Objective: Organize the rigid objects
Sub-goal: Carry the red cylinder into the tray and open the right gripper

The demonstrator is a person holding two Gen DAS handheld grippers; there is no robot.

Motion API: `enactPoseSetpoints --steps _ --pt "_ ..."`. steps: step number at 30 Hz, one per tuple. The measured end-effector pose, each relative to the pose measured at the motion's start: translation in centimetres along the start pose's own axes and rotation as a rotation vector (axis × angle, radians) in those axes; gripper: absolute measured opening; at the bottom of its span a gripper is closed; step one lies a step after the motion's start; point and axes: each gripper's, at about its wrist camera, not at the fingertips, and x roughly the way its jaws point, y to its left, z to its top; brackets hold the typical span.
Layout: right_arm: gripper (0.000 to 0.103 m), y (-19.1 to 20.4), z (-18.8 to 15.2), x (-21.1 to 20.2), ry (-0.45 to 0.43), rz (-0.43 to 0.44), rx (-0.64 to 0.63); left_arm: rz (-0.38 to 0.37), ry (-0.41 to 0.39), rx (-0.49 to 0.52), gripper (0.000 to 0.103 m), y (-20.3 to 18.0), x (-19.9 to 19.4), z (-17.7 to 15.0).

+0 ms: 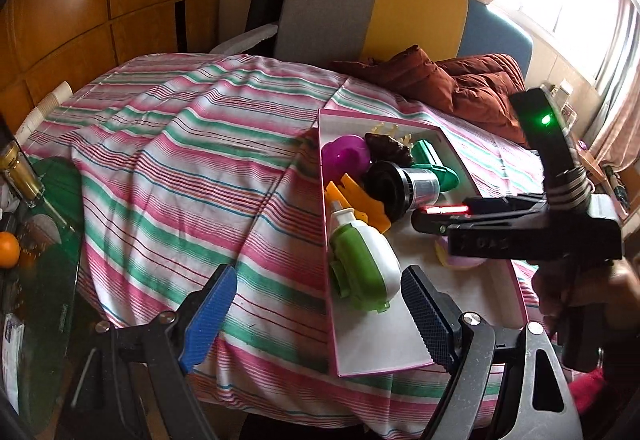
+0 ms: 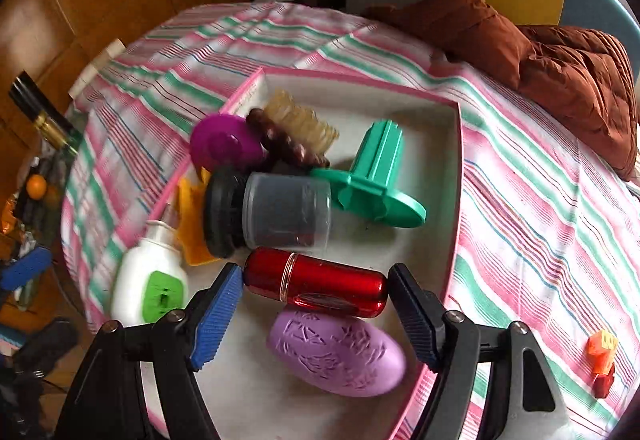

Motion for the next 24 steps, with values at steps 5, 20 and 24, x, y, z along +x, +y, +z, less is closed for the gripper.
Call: enactPoseSetpoints --steps 5,20,24 --pt "0.076 -0.1 -0.8 0.6 0.012 0.002 0.009 0.006 -0.007 0.0 0.085 0.1 0.0 0.1" --pt "0.076 -0.2 -1.4 -2.8 -0.083 0.007 0.053 0.007 -0.011 0.025 0.085 -0.7 -0.7 -0.1" --pt "0.076 -0.3 -1.8 -4.0 -0.108 -0.01 0.051 0.006 -0.015 0.035 0.085 -1.0 -1.0 0.0"
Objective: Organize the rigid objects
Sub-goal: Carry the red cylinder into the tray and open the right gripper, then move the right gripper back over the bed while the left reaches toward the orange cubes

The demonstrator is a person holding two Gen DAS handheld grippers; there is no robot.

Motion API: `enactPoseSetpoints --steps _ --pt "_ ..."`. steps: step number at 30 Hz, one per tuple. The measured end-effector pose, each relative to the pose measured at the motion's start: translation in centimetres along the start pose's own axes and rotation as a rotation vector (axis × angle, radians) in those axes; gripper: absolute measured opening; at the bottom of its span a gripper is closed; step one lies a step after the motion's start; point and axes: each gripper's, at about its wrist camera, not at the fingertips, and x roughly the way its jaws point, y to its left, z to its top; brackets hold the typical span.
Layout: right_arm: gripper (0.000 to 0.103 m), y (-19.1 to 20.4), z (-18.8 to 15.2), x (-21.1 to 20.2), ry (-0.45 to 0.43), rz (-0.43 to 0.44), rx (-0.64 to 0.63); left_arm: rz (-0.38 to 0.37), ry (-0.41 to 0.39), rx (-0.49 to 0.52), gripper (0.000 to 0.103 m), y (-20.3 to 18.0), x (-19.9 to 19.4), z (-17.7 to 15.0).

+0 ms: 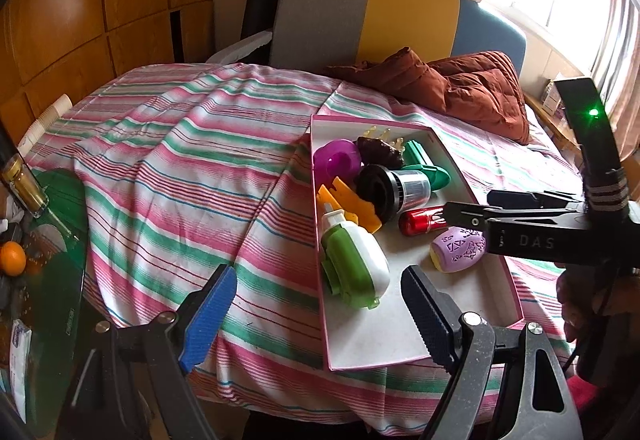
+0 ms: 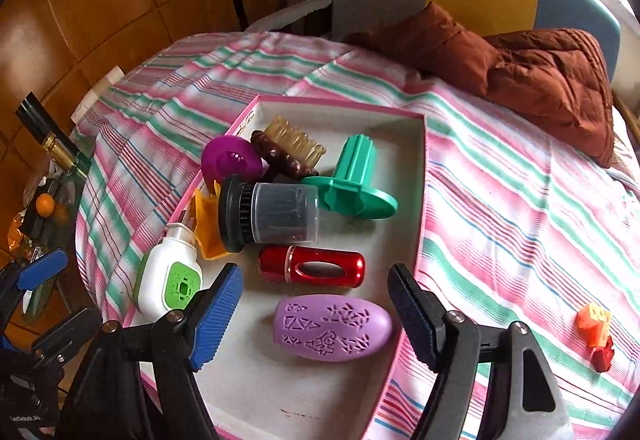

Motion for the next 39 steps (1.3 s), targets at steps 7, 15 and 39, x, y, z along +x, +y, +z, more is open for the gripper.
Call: enactPoseSetpoints --steps 7,15,39 --pt "0.076 -1.8 -0.7 -2.5 -0.053 -0.039 0.027 -0.007 -0.014 0.038 0.085 -1.2 -0.5 0.3" --pt "0.076 -6.3 -1.7 -5.0 -0.074 -0.097 0.086 -0.026 -0.008 0.098 0.085 -3.5 -0.4 0.7" --pt "0.076 -31.1 -11.9 -11.3 -0.17 -0.392 0.871 -0.103 0.005 0.327 0.088 -14.9 2.3 2.8"
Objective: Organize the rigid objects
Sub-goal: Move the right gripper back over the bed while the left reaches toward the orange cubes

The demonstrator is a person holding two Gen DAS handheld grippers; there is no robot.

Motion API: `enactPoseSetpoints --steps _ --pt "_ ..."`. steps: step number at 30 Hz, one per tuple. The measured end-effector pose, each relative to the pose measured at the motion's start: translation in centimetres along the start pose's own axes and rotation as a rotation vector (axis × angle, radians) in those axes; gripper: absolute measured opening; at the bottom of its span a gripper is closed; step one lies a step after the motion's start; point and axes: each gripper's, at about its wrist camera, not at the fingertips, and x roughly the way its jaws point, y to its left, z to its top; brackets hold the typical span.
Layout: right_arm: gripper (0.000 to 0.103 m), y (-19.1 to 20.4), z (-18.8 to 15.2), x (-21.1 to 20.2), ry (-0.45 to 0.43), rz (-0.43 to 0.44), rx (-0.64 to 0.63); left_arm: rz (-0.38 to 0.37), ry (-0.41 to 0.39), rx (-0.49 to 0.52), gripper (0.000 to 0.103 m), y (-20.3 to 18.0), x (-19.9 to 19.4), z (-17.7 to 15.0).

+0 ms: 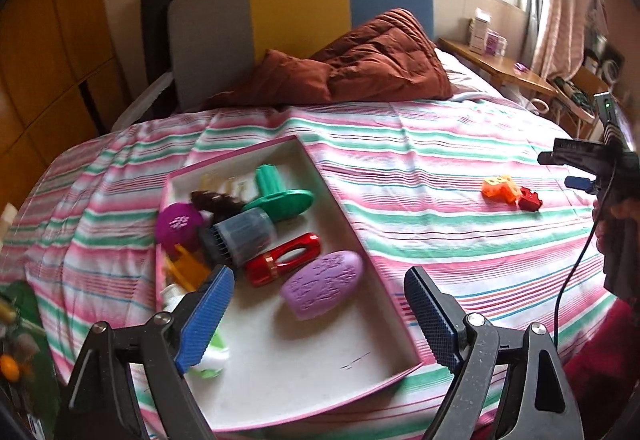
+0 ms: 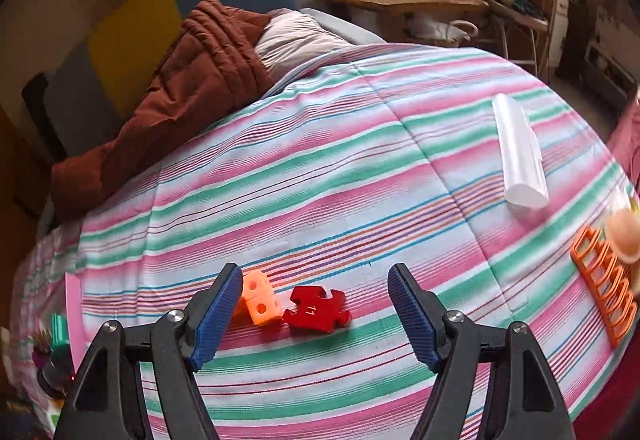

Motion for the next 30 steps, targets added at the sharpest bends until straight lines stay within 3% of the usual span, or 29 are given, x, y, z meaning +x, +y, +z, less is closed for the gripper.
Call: enactPoseSetpoints --steps 3,14,30 --pt "0.076 -1.6 0.2 0.1 0.029 0.032 0.084 -0.016 0.006 0.03 0.088 -1.5 0.6 0.6" --pt "0.076 -2.8 0.5 -0.4 0.005 0.037 0.169 -0.077 0.031 0.126 0.088 -6.7 3.5 2.6" --pt "0.076 -3.1 0.8 0.1 0.037 0.099 0.204 -0.226 0.095 0.311 0.093 -17.4 10.9 6.1"
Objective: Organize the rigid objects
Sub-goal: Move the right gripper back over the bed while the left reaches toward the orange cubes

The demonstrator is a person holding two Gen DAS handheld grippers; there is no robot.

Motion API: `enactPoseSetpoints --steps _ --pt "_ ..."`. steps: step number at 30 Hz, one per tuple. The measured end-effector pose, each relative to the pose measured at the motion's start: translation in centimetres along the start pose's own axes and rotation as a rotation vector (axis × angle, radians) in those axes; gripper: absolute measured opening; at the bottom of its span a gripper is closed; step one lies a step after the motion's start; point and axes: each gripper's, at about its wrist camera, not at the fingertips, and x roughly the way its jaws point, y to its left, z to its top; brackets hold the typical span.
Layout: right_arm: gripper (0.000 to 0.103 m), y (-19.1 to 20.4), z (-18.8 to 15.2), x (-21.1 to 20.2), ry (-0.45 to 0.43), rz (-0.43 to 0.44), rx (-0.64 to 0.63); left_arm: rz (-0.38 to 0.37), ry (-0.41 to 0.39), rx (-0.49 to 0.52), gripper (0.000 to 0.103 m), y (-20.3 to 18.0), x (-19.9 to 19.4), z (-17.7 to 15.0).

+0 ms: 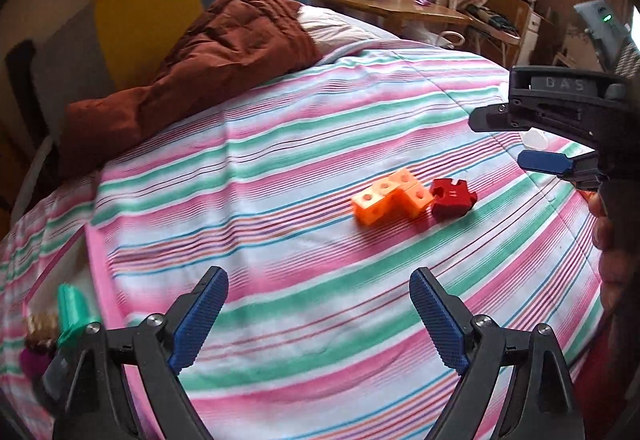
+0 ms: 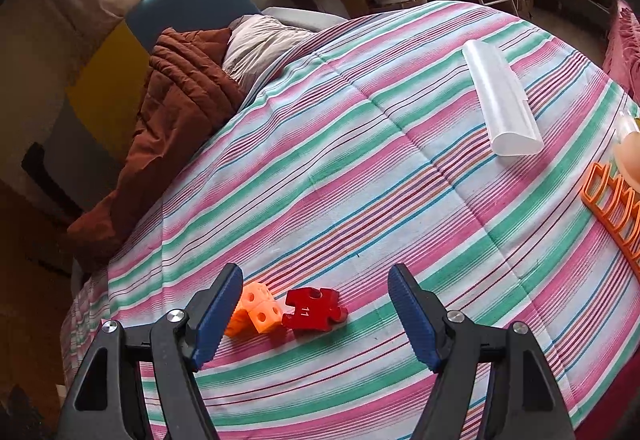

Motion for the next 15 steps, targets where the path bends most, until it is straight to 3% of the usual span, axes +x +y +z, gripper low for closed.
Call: enactPoseSetpoints --steps 15 --pt "0.076 -1.2 0.3 0.2 0.026 0.056 0.071 -0.096 -0.028 0.196 0.093 -3.9 5.3 4.1"
